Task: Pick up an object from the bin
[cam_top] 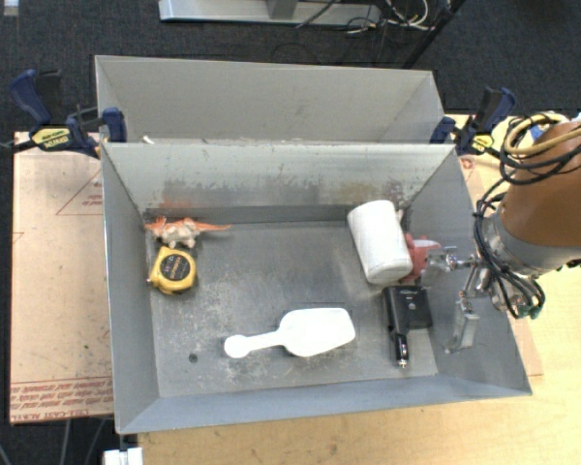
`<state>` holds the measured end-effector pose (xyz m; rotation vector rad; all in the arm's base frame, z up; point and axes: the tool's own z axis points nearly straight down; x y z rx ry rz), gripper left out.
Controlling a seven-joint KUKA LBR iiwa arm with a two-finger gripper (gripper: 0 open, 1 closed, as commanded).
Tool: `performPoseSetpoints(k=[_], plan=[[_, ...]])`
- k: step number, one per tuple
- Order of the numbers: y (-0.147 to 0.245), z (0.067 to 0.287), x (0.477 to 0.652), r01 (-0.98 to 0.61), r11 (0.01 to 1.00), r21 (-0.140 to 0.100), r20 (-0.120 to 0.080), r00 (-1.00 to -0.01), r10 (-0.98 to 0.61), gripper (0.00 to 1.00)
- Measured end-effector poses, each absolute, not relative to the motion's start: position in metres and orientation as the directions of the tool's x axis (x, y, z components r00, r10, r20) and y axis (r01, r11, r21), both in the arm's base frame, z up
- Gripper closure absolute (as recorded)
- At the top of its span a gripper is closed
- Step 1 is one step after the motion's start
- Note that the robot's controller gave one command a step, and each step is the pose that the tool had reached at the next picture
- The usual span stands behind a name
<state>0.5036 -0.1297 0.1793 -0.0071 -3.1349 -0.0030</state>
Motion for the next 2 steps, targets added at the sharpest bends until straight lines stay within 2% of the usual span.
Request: performPoseSetpoints(k=[1, 2], plan=[[-0.129, 0.184, 0.505, 0.0, 1.0, 0.001, -0.001, -1.0, 0.0, 0.0], [-0.122, 0.147, 0.521, -0.168, 0.986, -0.002, -0.007, -0.986, -0.168, 0.0]])
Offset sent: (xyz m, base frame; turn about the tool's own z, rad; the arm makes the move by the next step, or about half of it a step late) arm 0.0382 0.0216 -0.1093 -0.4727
